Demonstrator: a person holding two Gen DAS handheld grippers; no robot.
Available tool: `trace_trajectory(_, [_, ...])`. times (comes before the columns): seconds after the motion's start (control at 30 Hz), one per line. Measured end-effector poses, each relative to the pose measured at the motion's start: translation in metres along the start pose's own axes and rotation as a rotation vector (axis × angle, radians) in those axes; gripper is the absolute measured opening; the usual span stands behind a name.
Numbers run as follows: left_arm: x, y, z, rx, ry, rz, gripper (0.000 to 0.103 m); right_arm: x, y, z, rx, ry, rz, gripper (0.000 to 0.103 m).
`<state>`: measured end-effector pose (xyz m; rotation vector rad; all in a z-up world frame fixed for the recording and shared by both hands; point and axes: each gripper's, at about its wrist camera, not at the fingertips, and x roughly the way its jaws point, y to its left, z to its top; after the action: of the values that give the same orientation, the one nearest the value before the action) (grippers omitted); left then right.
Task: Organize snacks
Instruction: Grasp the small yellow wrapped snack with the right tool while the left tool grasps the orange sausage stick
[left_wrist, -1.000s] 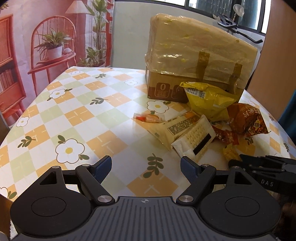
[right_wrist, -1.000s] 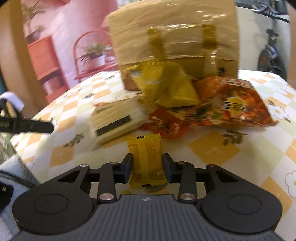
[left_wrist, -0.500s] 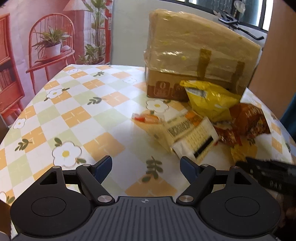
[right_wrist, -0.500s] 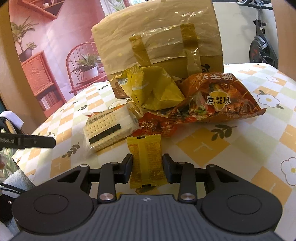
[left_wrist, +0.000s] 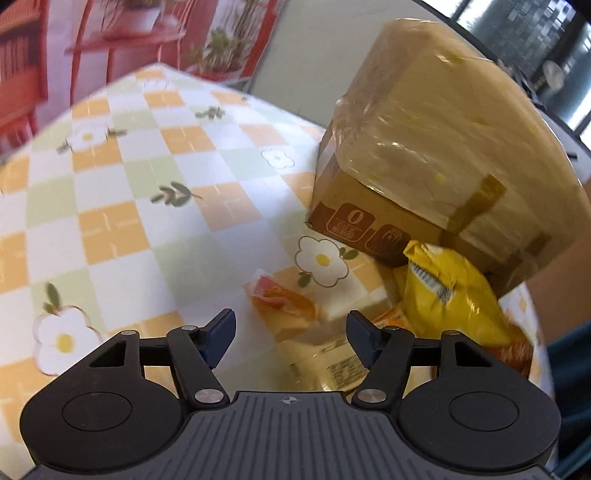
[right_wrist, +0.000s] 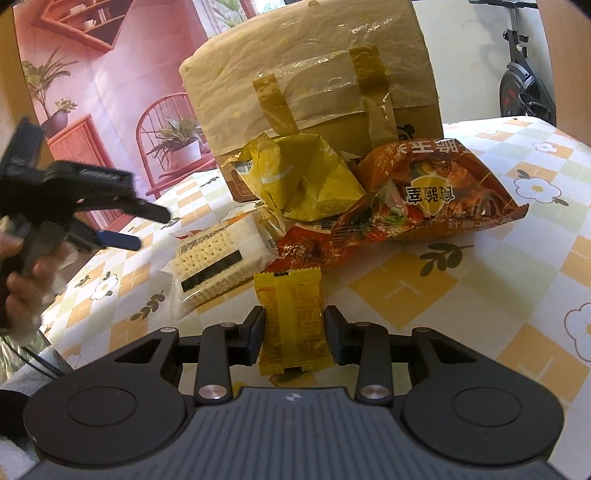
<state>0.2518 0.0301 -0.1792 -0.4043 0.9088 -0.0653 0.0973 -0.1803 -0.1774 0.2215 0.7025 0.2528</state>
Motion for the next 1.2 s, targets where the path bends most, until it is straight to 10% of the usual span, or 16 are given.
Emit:
trace_trajectory(0.6, [0.046,-0.005,0.014,-0.133,0.029,0.024,0.055,-0.002,-0.008,-0.001,0.037,-0.008,0.046,0.037])
trace_trajectory(0.9, [0.053,-0.036,0.005,0.108,-0.028,0.144,0.044,-0.002,-0.009,-0.001,0.042,-0.008,0.052,0.037])
trace_trajectory(0.97, [0.054,-0.04,0.001,0.175,-0.041,0.17,0.023,-0.002,-0.009,-0.001,0.044,-0.009,0.052,0.037])
trace_trajectory(1.2, [0.041,-0.036,-0.008,0.259,-0.085,0.112,0.02,-0.001,-0.009,0.0,0.04,-0.007,0.05,0.037])
